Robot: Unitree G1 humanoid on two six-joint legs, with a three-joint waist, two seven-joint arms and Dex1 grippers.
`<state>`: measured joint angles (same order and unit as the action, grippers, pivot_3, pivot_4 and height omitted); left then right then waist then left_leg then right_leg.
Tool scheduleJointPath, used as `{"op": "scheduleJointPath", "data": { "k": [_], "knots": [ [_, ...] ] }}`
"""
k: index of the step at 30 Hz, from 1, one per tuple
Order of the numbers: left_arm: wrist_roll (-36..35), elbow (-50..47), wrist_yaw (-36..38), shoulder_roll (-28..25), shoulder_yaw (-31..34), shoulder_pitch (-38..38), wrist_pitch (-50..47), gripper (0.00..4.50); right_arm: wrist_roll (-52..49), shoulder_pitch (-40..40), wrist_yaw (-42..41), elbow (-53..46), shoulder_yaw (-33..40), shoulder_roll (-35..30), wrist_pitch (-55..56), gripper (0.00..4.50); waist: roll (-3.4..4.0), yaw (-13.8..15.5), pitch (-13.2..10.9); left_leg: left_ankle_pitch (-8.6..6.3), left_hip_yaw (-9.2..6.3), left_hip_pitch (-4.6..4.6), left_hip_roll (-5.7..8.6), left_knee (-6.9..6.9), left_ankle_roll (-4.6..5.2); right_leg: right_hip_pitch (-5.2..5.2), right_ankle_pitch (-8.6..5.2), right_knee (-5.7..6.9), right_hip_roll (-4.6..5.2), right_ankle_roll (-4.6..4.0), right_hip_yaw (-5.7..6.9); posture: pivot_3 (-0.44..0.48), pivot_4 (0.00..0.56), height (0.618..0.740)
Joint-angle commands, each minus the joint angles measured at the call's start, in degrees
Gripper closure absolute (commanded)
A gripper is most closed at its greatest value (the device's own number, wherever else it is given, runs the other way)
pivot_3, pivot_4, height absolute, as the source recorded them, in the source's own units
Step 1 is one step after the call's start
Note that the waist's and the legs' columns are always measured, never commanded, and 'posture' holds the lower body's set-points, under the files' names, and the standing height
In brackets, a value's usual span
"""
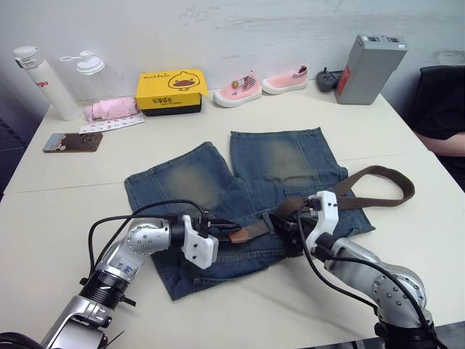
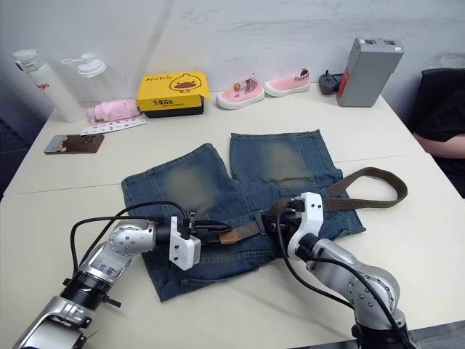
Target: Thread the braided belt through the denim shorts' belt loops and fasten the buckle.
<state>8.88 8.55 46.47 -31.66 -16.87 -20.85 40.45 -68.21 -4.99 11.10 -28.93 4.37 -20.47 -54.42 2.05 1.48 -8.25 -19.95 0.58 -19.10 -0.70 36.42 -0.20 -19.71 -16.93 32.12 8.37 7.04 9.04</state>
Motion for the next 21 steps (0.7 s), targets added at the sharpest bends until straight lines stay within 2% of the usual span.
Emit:
{"op": "scheduleJointPath", "data": {
  "k": [1, 5, 7, 8, 10, 12, 14, 15, 17, 19, 21],
  "knots": [
    [0.12, -0.22, -0.62, -0.63, -0.36, -0.19, 1.97, 4.41, -0.47, 0.57, 1.37, -1.59, 0.66, -0.01, -0.85, 4.50, 0.00, -0.01, 0.00, 0.00, -0.01, 0.00, 0.00, 0.00, 0.00, 0.00, 0.00, 0.00, 0.01, 0.00, 0.00, 0.000, 0.150, 0.706],
    [1.34, 0.64, -1.64, -0.50, -0.32, -0.66, 2.69, 4.41, -0.95, 0.51, 2.42, -1.89, 1.13, 0.00, -1.10, 4.50, 0.00, -0.01, 0.00, 0.00, -0.01, 0.00, 0.00, -0.01, 0.00, 0.01, 0.00, 0.00, 0.01, 0.00, 0.01, 0.000, 0.150, 0.706],
    [0.88, 0.20, -1.98, -0.30, -0.06, -0.79, 2.45, 4.50, -2.67, 0.83, 3.05, -2.06, 2.61, -0.30, -0.92, 3.64, 0.00, 0.02, 0.00, 0.00, -0.01, 0.00, 0.00, 0.00, 0.00, 0.00, 0.00, 0.00, 0.01, 0.00, 0.01, 0.000, 0.150, 0.706],
    [0.72, -0.03, -2.21, -0.28, 0.12, -0.76, 2.38, 4.50, -4.49, 1.17, 3.22, -2.35, 4.01, -0.89, -0.80, 3.49, 0.00, 0.06, 0.00, 0.00, -0.01, 0.00, 0.01, 0.00, 0.00, 0.01, 0.00, 0.00, 0.01, 0.00, 0.01, 0.000, 0.150, 0.706],
    [0.09, -0.56, -2.37, -0.51, 0.49, -0.57, 2.07, 4.50, -8.81, 2.07, 2.69, -3.25, 7.36, -3.38, -0.90, 2.69, -0.01, 0.07, 0.00, 0.00, -0.03, -0.02, 0.02, 0.00, 0.01, 0.00, 0.00, 0.00, 0.02, 0.00, 0.02, 0.000, 0.150, 0.706],
    [-1.32, -1.73, -2.13, -0.99, 1.14, -0.42, 1.02, 4.50, -10.83, 4.04, -4.32, -6.54, 10.95, -10.25, -1.93, 1.77, 0.05, 0.15, -0.04, 0.00, -0.02, -0.03, 0.03, 0.00, 0.02, 0.00, 0.00, 0.00, 0.04, 0.01, 0.02, 0.000, 0.150, 0.706],
    [-2.26, -2.44, -2.07, -1.39, 1.71, -0.29, 0.31, 4.50, -8.03, 5.77, -11.79, -10.34, 11.88, -17.32, -2.22, 1.12, 0.04, 0.14, -0.06, 0.00, -0.03, -0.06, 0.06, 0.04, 0.07, 0.00, 0.01, -0.01, 0.08, 0.02, 0.02, 0.000, 0.150, 0.706],
    [-3.09, -2.97, -1.93, -1.76, 2.15, -0.13, -0.15, 4.50, -2.38, 6.81, -17.44, -14.36, 10.38, -22.19, -0.32, 0.54, 0.02, 0.08, -0.08, -0.01, -0.02, -0.06, 0.05, 0.03, 0.07, 0.02, 0.01, -0.01, 0.07, 0.02, 0.01, 0.000, 0.150, 0.706],
    [-5.15, -4.41, -1.35, -2.53, 2.89, 0.36, -1.61, 4.50, 11.00, 8.21, -25.70, -20.05, 5.22, -31.20, 5.53, 0.13, 0.00, -0.02, -0.13, -0.01, 0.02, -0.09, -0.02, -0.04, 0.06, 0.12, 0.00, -0.04, 0.02, 0.02, 0.03, 0.000, 0.150, 0.706],
    [-6.28, -5.51, -0.91, -3.12, 3.23, 0.77, -2.69, 4.50, 22.55, 9.90, -30.81, -20.94, 0.31, -36.45, 12.30, 0.13, -0.04, -0.15, -0.12, -0.01, 0.07, -0.05, -0.01, -0.16, 0.03, 0.07, -0.03, -0.05, 0.02, 0.05, -0.04, 0.000, 0.150, 0.706],
    [-7.10, -6.54, -0.62, -3.88, 3.57, 1.53, -3.73, 4.50, 41.08, 11.85, -35.44, -18.23, -8.73, -43.14, 24.50, 0.13, -0.13, -0.10, -0.12, 0.04, 0.11, -0.01, 0.02, -0.19, -0.09, 0.10, -0.03, -0.10, -0.07, 0.05, 0.05, 0.000, 0.150, 0.706]
  ]
}}
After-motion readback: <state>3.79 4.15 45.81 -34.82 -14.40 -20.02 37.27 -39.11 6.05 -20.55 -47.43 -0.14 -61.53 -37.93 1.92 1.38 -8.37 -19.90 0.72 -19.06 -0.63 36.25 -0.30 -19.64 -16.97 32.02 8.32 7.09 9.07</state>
